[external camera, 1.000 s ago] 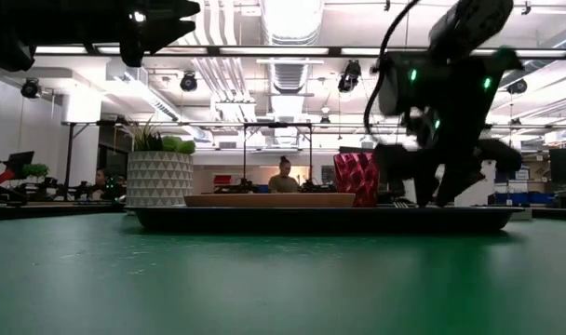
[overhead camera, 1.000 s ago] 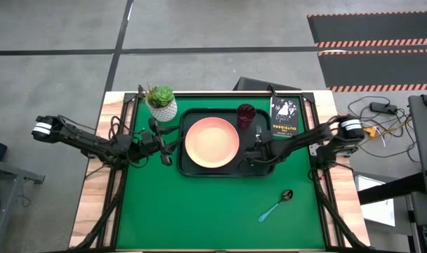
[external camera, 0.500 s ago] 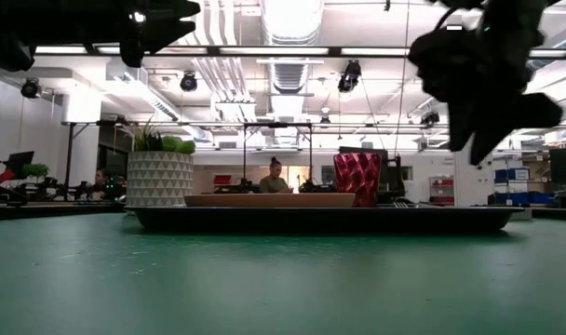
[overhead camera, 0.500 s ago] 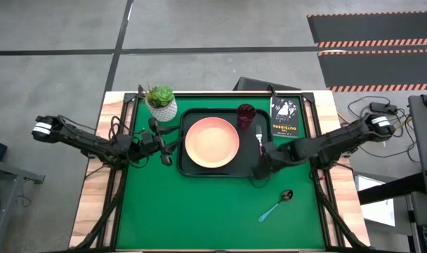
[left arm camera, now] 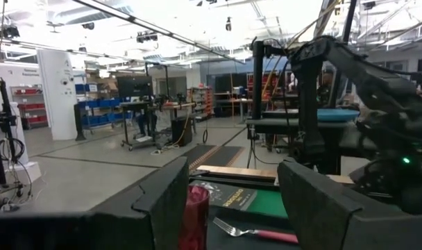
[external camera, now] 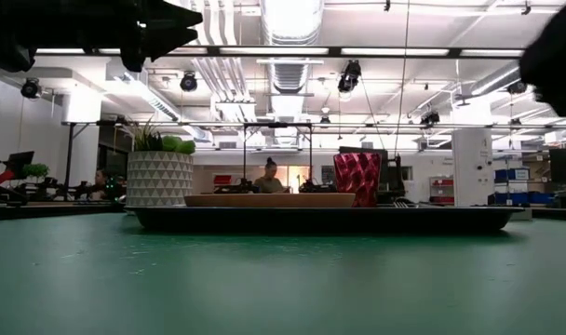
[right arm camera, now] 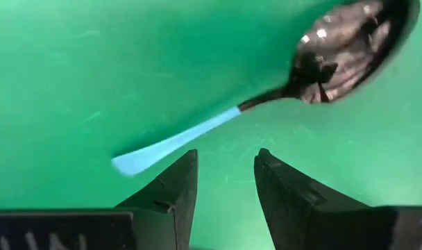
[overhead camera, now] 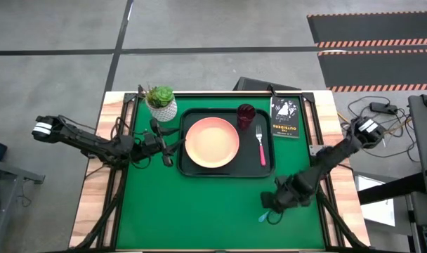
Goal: Pick and place plate/cup/fork/spoon on tray
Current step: Put the blue spoon on the dark green serving tray to the right of the orange plate
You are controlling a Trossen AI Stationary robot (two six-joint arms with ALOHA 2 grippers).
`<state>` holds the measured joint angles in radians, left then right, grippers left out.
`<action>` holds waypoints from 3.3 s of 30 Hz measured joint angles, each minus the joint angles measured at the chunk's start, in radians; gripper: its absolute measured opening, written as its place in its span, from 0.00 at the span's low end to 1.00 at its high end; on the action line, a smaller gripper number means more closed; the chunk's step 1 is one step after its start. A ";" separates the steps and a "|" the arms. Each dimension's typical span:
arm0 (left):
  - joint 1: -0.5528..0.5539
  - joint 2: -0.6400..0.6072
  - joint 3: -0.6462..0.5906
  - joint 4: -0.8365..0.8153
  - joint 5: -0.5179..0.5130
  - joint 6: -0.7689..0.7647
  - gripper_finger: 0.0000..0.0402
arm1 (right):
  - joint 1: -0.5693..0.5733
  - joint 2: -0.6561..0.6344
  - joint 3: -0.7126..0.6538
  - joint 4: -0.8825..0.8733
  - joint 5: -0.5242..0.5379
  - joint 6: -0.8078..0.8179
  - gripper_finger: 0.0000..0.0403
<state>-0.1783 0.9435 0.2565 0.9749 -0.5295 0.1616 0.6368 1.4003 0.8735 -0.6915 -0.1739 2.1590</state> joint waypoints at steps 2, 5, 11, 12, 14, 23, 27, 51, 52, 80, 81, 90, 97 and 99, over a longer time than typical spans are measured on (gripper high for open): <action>0.000 -0.002 0.000 0.001 0.000 0.001 0.50 | 0.042 0.031 0.004 0.004 0.042 0.087 0.32; 0.000 -0.005 0.000 0.001 0.000 0.002 0.50 | 0.089 0.074 0.005 0.042 0.092 0.185 0.32; 0.000 -0.010 0.000 0.002 0.000 0.011 0.50 | 0.093 0.158 0.009 0.056 0.105 0.190 0.31; 0.000 -0.012 0.000 0.002 0.000 0.012 0.50 | 0.093 0.166 0.009 0.057 0.113 0.188 0.31; 0.000 -0.015 0.001 0.002 -0.001 0.012 0.50 | 0.094 0.175 0.011 0.058 0.118 0.181 0.31; 0.002 -0.029 0.001 0.003 -0.002 0.011 0.50 | 0.105 0.093 0.060 -0.154 0.114 0.185 0.25; 0.002 -0.026 0.001 0.001 -0.002 0.009 0.50 | 0.104 0.082 0.103 -0.226 0.199 0.176 0.23; 0.002 -0.016 0.001 -0.019 -0.003 0.003 0.50 | 0.101 0.240 0.118 -0.233 0.319 0.152 0.36; 0.002 -0.017 0.001 -0.019 -0.003 0.003 0.50 | 0.101 0.247 0.117 -0.244 0.330 0.151 0.38; 0.001 -0.015 0.002 -0.020 -0.006 0.003 0.50 | 0.081 0.156 0.091 -0.367 0.254 -0.205 0.06; 0.001 -0.015 0.002 -0.018 -0.007 0.003 0.50 | 0.078 0.131 0.093 -0.367 0.240 -0.241 0.06; 0.002 -0.016 0.031 -0.010 -0.014 0.039 0.50 | -0.135 -0.148 0.058 -0.396 0.264 -0.734 0.29; -0.023 -0.016 0.020 -0.026 -0.016 -0.192 0.50 | -0.244 -0.109 0.020 -0.344 0.324 -1.405 0.47; -0.034 -0.013 0.011 -0.025 0.017 -0.265 0.50 | -0.236 -0.092 0.004 -0.347 0.324 -1.483 0.49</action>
<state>-0.2127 0.9306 0.2677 0.9501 -0.5124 -0.1035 0.4005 1.3081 0.8777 -1.0385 0.1502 0.6761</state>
